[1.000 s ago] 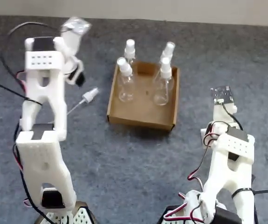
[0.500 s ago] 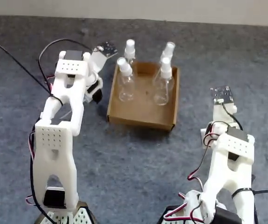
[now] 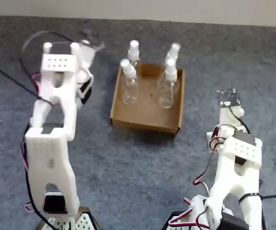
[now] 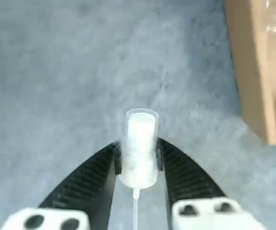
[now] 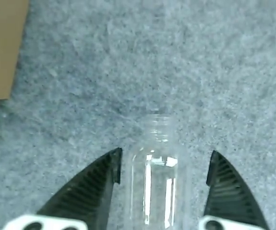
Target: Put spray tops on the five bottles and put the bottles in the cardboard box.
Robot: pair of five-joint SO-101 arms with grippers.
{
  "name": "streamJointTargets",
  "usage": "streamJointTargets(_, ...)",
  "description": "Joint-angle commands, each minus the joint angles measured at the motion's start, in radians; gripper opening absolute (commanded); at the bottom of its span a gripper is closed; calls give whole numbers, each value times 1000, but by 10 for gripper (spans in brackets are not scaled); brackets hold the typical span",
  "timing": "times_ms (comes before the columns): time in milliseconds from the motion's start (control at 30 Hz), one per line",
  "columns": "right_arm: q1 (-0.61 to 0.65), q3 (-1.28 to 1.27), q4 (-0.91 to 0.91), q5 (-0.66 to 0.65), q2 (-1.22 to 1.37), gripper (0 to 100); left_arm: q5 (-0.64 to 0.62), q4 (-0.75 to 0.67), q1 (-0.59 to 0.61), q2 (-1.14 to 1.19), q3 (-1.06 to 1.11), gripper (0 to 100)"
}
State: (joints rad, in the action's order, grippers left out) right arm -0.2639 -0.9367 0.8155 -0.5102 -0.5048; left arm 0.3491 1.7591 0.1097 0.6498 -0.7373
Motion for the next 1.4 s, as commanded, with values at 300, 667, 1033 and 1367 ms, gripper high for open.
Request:
streamJointTargets(300,-74,21,136,5,-35,231,-74,-91,2,-806,636,2)
streamJointTargets(667,-79,24,208,3,-25,232,-206,-394,-116,-969,1148,2)
streamJointTargets(1033,-77,16,214,2,-33,234,-138,-677,-119,-967,1435,5)
streamJointTargets(1367,-88,13,216,-112,-33,234,-74,-520,325,-980,1184,125)
